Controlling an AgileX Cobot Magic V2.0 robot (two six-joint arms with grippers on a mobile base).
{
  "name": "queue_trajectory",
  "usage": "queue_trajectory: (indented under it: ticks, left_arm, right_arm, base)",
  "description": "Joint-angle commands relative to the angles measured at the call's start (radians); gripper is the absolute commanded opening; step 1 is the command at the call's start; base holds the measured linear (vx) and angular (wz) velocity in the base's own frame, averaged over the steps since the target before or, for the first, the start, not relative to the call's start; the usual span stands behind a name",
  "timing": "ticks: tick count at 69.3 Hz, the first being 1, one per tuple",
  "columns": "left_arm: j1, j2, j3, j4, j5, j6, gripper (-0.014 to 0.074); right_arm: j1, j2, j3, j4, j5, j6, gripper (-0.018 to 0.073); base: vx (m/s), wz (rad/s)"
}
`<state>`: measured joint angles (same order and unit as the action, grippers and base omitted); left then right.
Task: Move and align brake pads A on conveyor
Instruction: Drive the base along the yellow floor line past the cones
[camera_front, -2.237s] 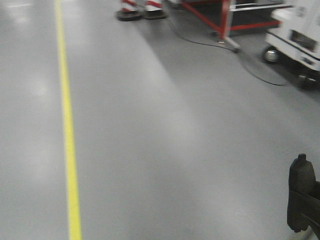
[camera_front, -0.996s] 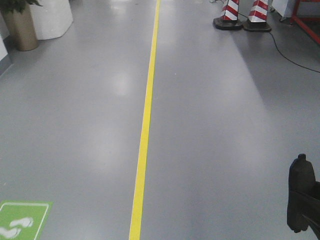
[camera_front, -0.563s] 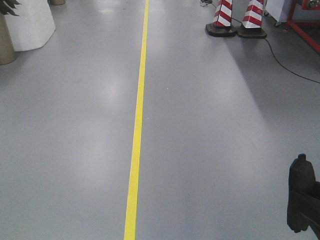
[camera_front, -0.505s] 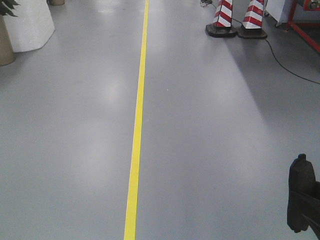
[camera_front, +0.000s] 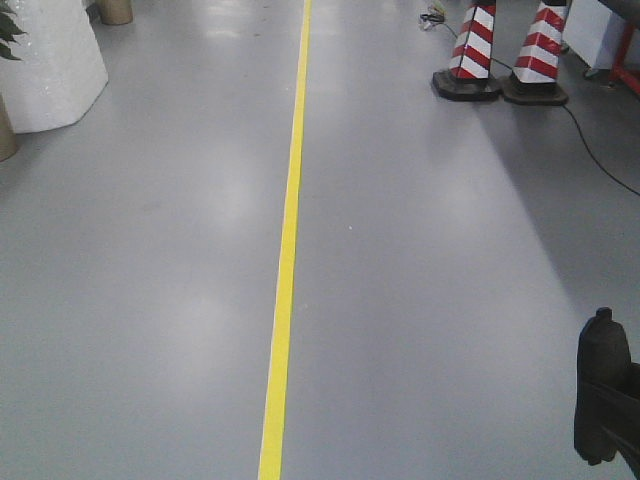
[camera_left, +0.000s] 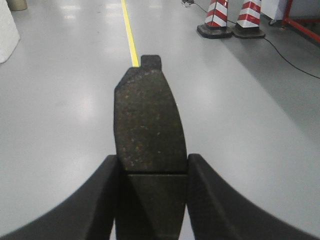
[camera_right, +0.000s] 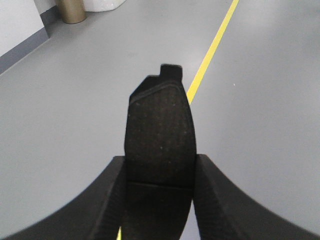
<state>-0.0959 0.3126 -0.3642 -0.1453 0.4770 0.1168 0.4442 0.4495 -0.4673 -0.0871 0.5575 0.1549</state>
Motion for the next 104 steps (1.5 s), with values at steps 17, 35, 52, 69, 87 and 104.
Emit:
queue_trajectory:
  ticks: [17, 35, 52, 69, 87, 104]
  left_arm:
    - [-0.006, 0.008, -0.031, -0.015, -0.093, -0.002, -0.0006]
    - [-0.006, 0.008, -0.031, -0.015, -0.093, -0.002, -0.0006]
    - [-0.006, 0.008, -0.031, -0.015, -0.093, -0.002, -0.0006]
    - [-0.006, 0.008, -0.031, -0.015, -0.093, -0.002, -0.0006]
    - [-0.006, 0.008, -0.031, -0.015, -0.093, -0.002, -0.0006]
    - [-0.006, 0.008, -0.031, -0.015, -0.093, -0.002, -0.0006]
  right_arm:
    - [-0.003, 0.005, -0.029, -0.014, -0.09, -0.005, -0.0004]
    - [-0.003, 0.005, -0.029, -0.014, -0.091, -0.005, -0.0004]
    - [-0.003, 0.005, -0.029, -0.014, -0.091, -0.005, -0.0004]
    - [-0.003, 0.005, -0.029, -0.014, -0.091, -0.005, -0.0004]
    - [-0.003, 0.005, -0.029, -0.014, -0.091, -0.005, -0.0004]
    - [-0.003, 0.005, -0.029, -0.014, -0.091, -0.005, -0.0004]
  base:
    - [0.71, 0.02]
    - [0.75, -0.1]
    - [0.78, -0.06]
    - [0.81, -0.04]
    - [0.8, 0.0]
    - [0.81, -0.02]
